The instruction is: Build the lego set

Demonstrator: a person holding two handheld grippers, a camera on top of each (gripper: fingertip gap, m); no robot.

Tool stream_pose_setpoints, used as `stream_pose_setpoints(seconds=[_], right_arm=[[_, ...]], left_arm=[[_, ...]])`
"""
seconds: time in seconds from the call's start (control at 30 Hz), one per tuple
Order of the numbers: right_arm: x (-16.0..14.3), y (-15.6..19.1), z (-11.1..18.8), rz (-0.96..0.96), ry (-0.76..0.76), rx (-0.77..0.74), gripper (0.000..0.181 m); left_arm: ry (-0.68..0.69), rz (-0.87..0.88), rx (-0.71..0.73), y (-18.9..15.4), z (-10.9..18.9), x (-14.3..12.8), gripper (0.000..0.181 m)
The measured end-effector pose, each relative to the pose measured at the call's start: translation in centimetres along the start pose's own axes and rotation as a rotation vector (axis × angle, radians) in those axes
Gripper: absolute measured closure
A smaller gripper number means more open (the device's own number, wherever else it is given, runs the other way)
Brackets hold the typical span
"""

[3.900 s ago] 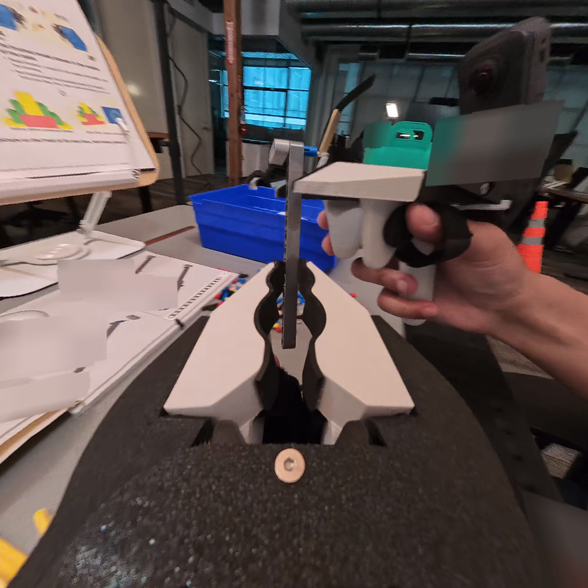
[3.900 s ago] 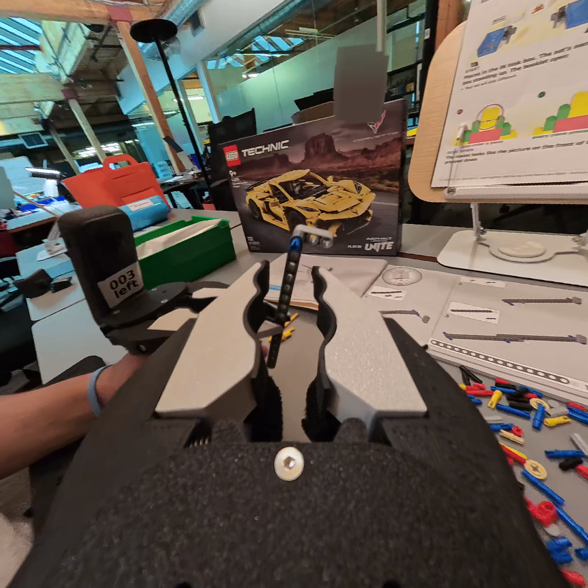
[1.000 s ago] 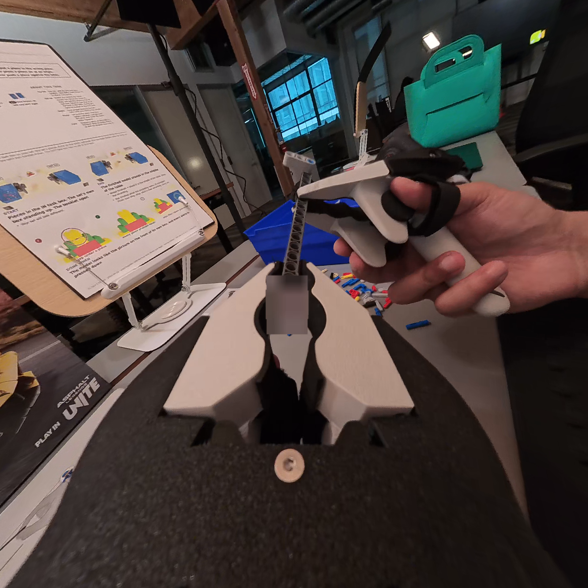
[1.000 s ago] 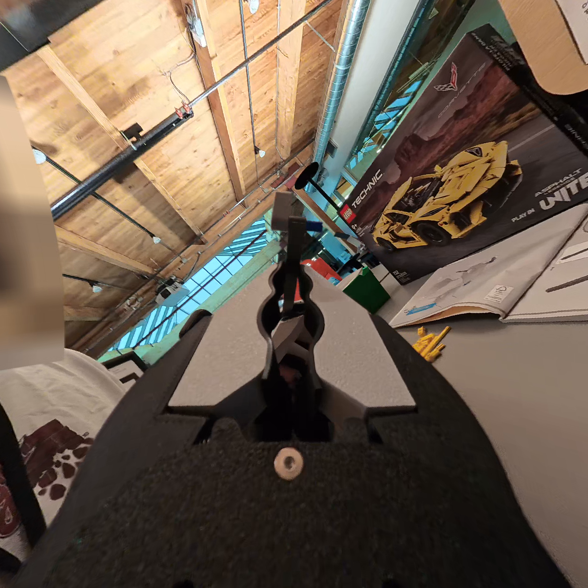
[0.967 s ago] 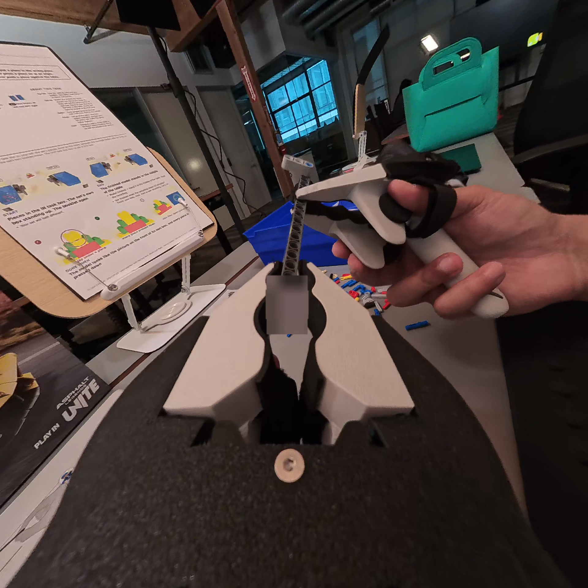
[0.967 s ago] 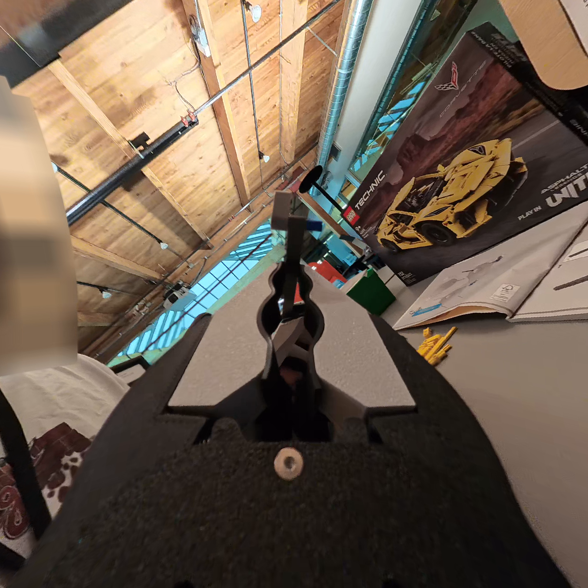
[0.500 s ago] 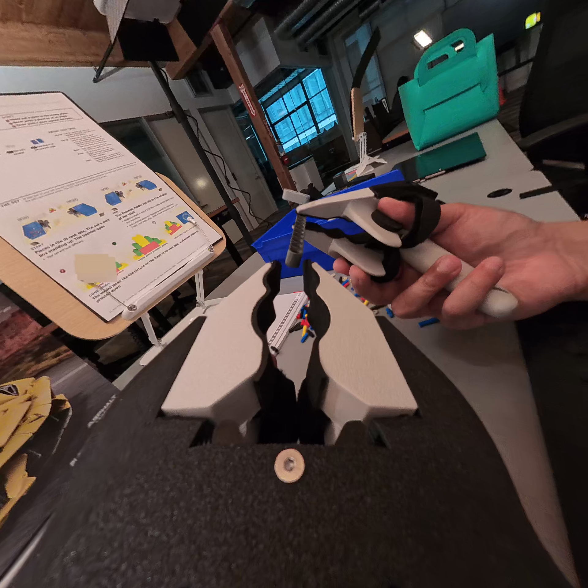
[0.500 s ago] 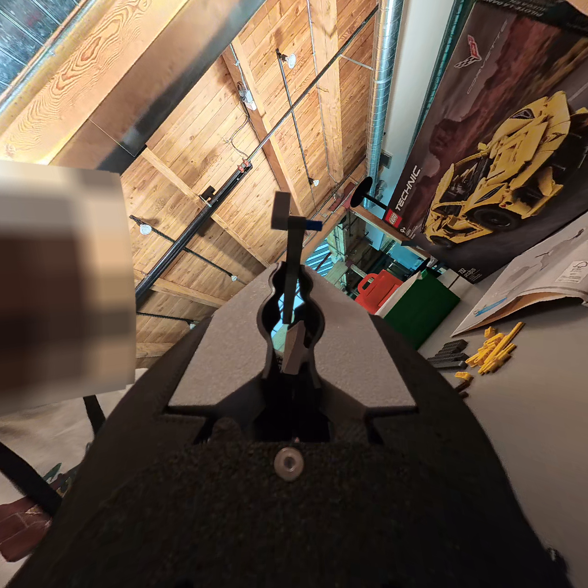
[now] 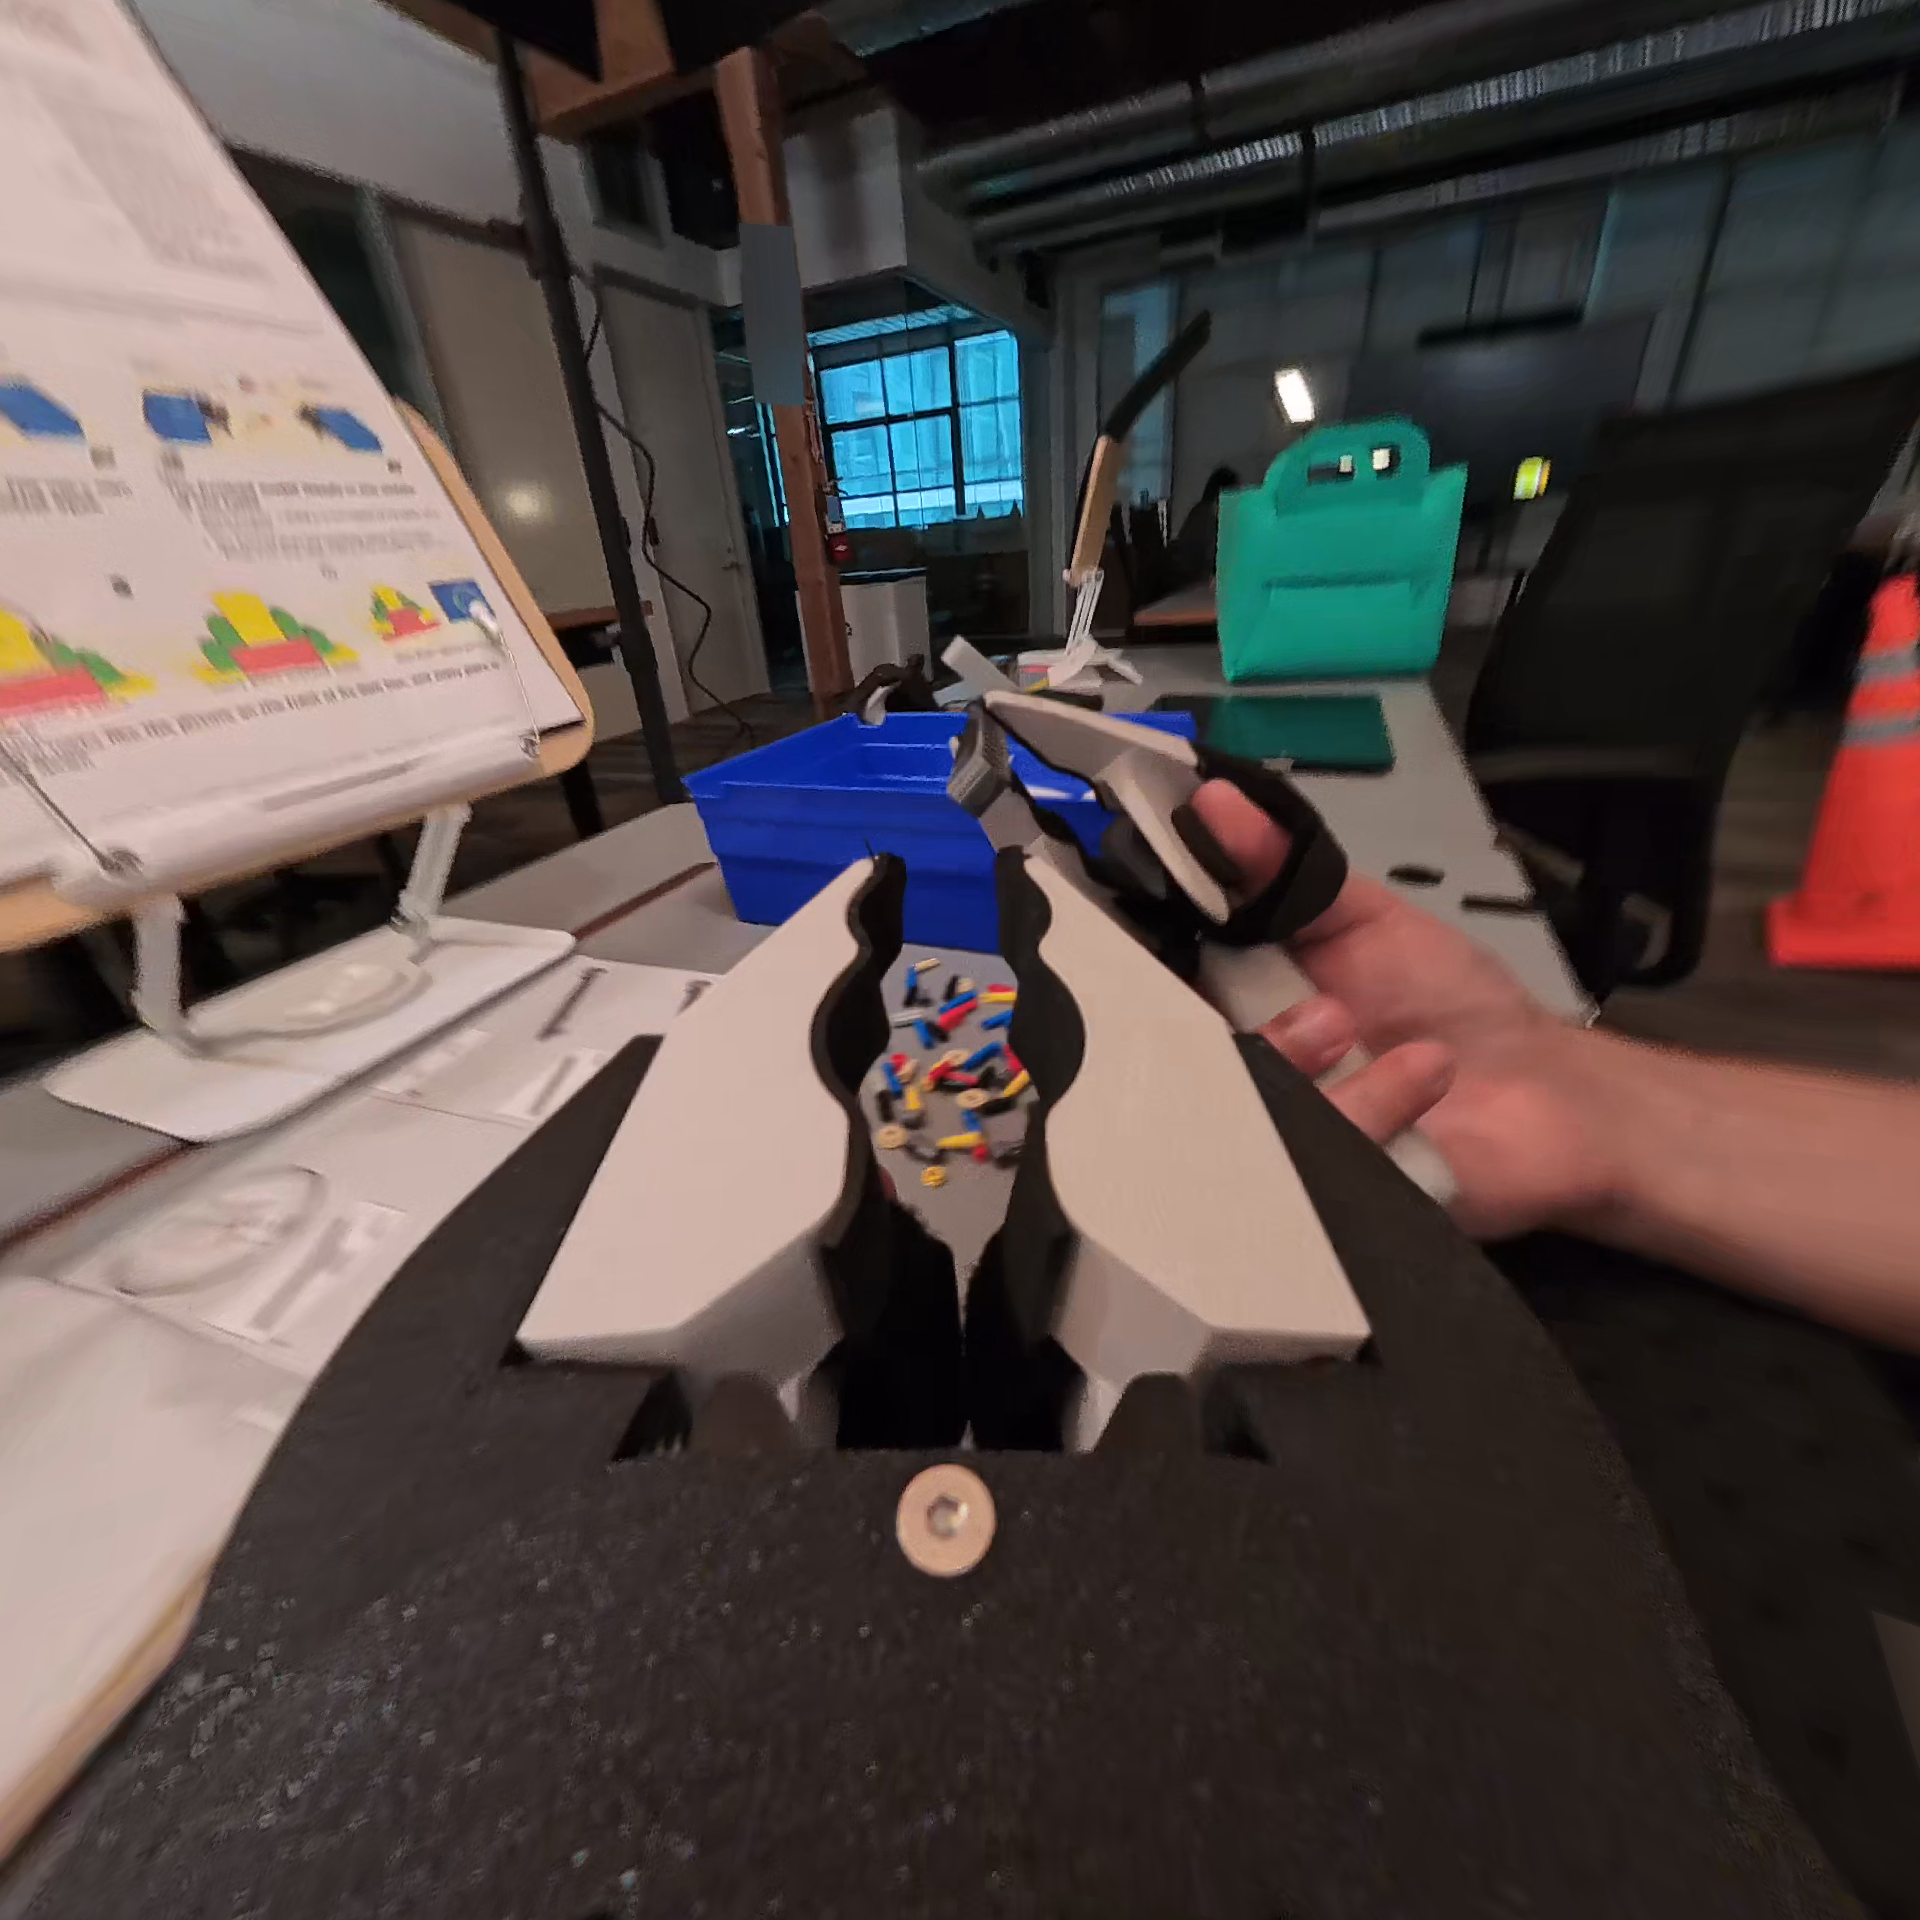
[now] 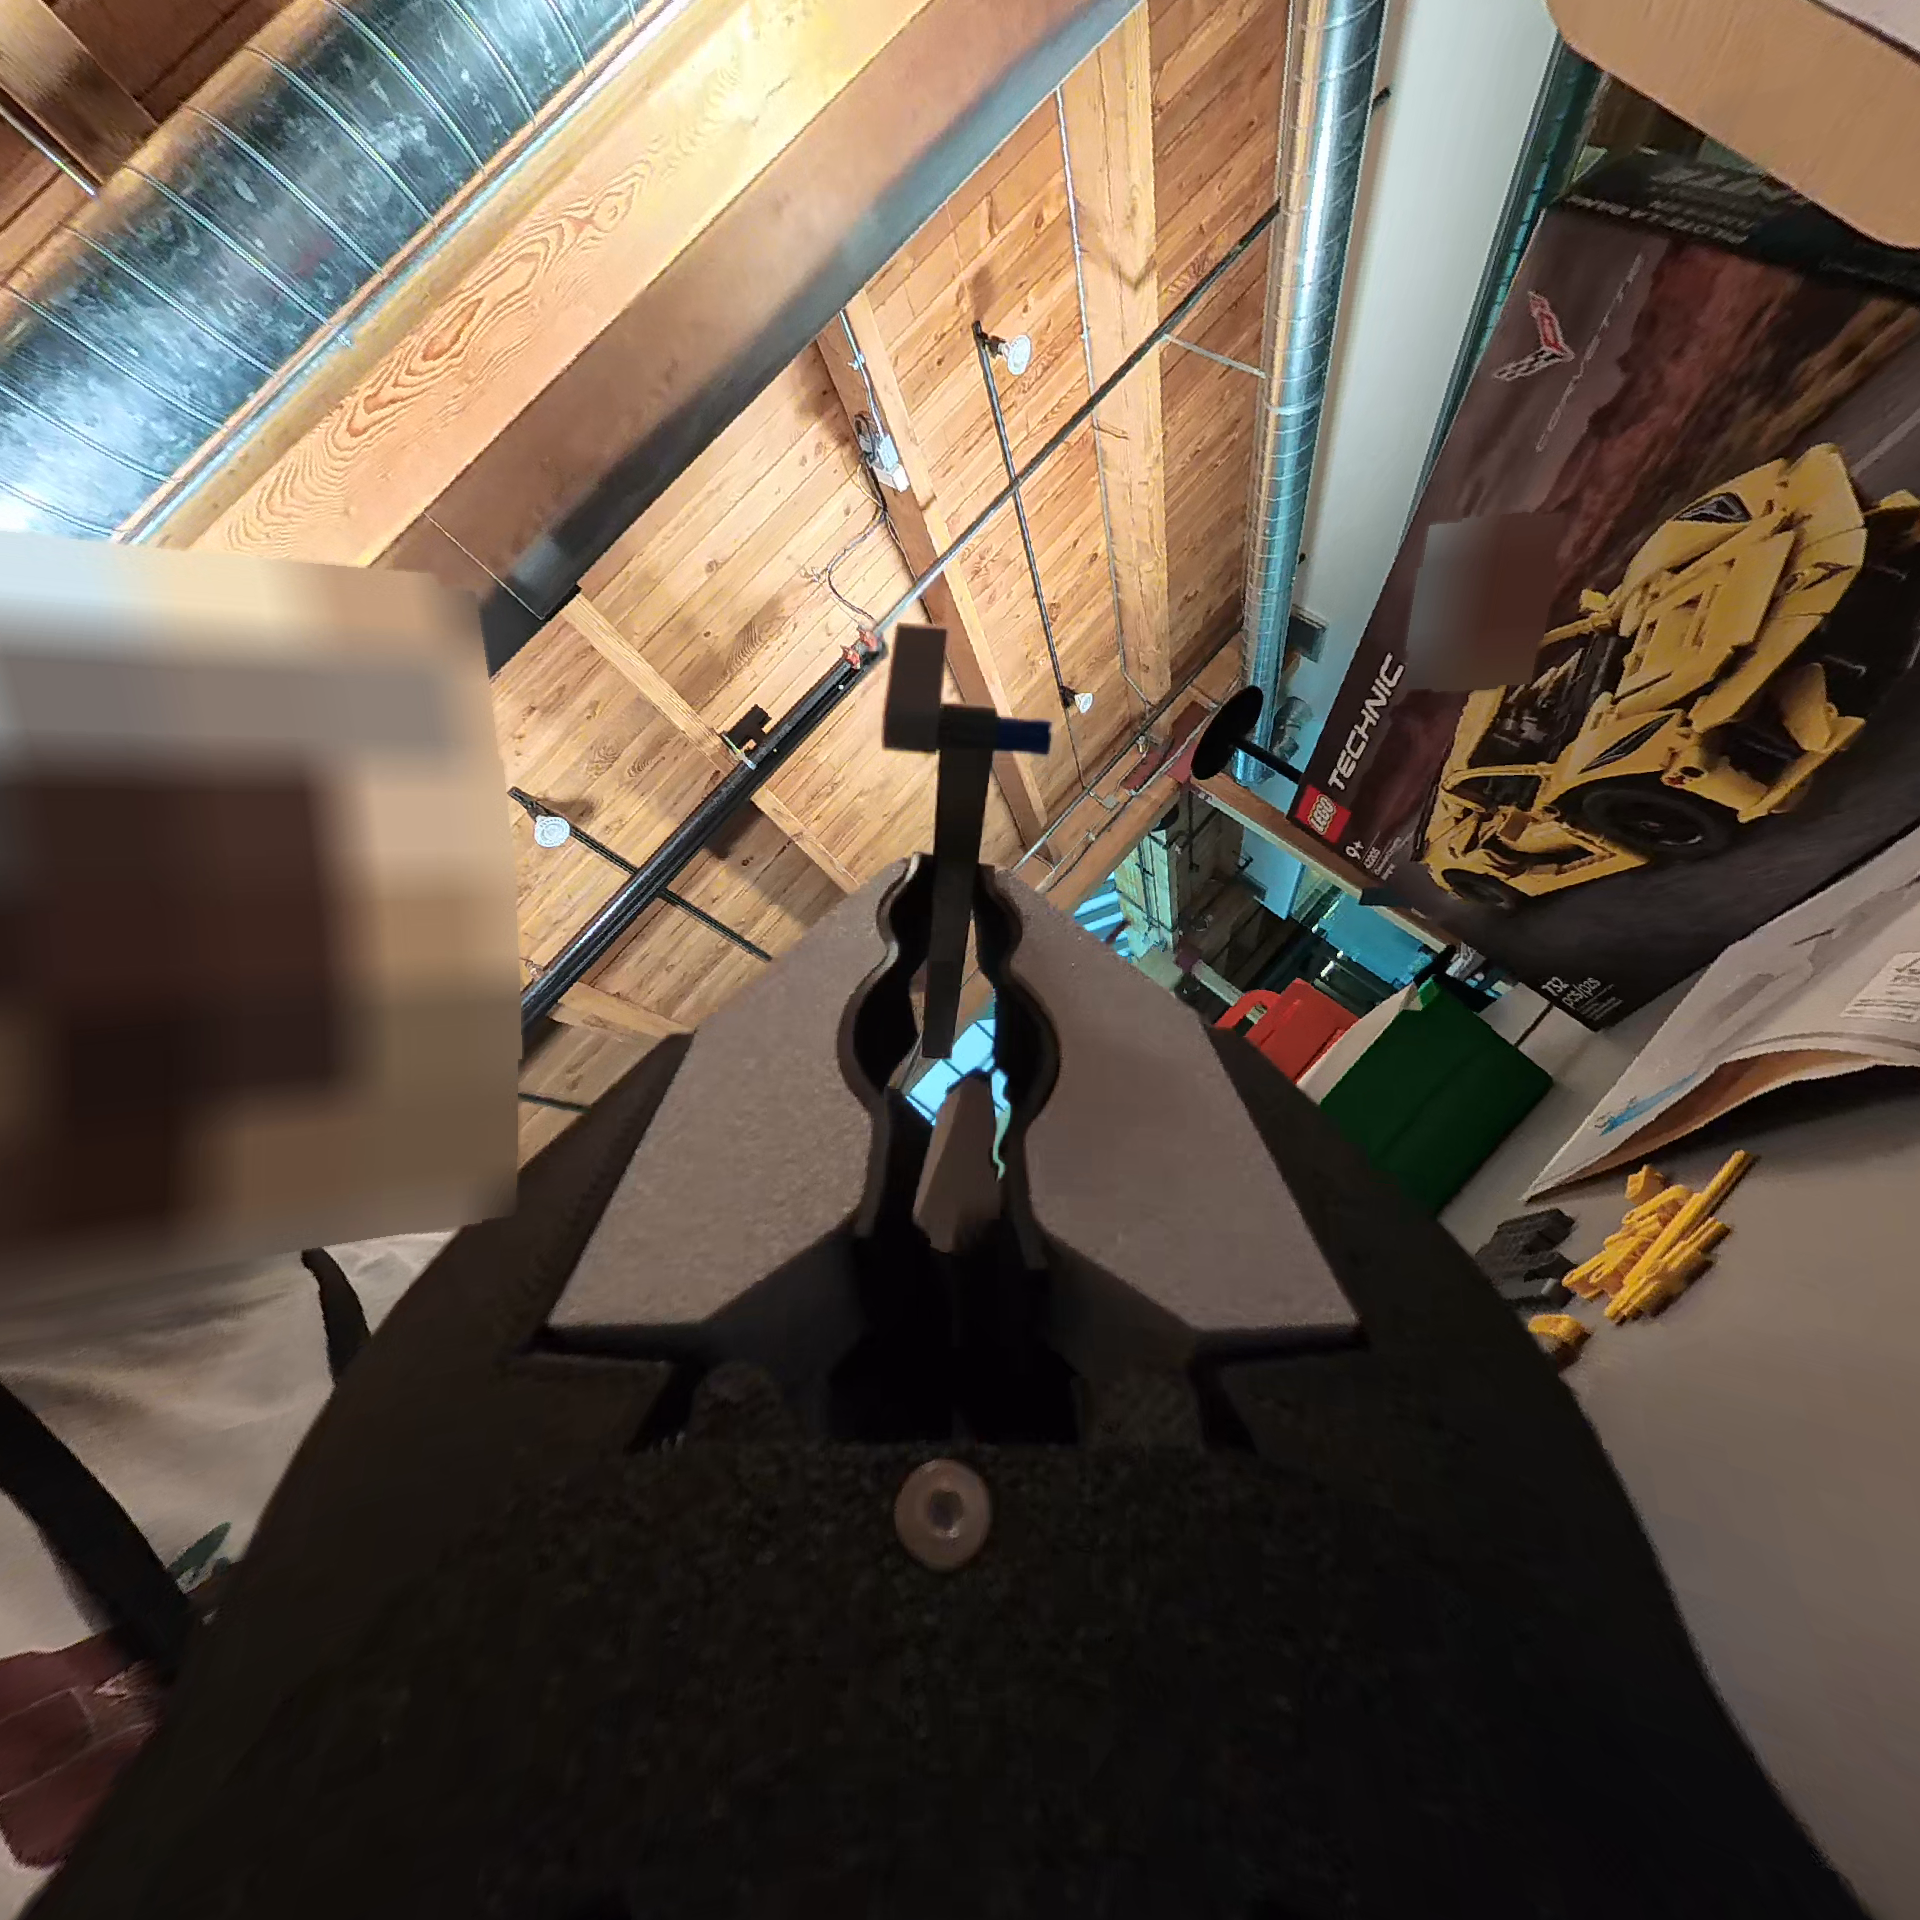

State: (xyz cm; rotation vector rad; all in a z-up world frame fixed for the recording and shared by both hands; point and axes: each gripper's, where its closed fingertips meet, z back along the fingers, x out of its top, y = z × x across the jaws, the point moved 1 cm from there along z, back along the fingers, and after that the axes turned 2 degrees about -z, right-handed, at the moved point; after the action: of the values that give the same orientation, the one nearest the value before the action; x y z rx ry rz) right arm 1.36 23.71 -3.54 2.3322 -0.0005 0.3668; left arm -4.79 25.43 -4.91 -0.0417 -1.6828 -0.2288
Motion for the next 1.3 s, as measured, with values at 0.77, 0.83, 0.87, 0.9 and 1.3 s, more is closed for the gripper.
stream_pose_setpoints(seconds=[0.77,0.83,0.87,0.9,1.3], right_arm=[[0.3,1.1,0.0,0.046,-0.109,0.053,0.175],[-0.1,0.9,-0.2,0.051,-0.087,0.038,0.175],[-0.3,1.0,-0.3,0.045,-0.079,0.042,0.174],[-0.5,0.9,-0.3,0.039,-0.068,0.042,0.174],[-1.1,-2.8,0.4,1.126,0.462,-0.702,0.134]], left_arm=[[-0.362,0.6,0.2,-0.3,-3.2,2.9,0.171],[-0.391,0.603,0.211,0.2,-2.9,3.4,0.175],[-0.395,0.602,0.209,0.4,-2.8,3.5,0.175],[-0.397,0.605,0.201,0.5,-2.8,3.7,0.175],[0.084,0.58,0.092,5.8,-0.5,1.7,0.175]])
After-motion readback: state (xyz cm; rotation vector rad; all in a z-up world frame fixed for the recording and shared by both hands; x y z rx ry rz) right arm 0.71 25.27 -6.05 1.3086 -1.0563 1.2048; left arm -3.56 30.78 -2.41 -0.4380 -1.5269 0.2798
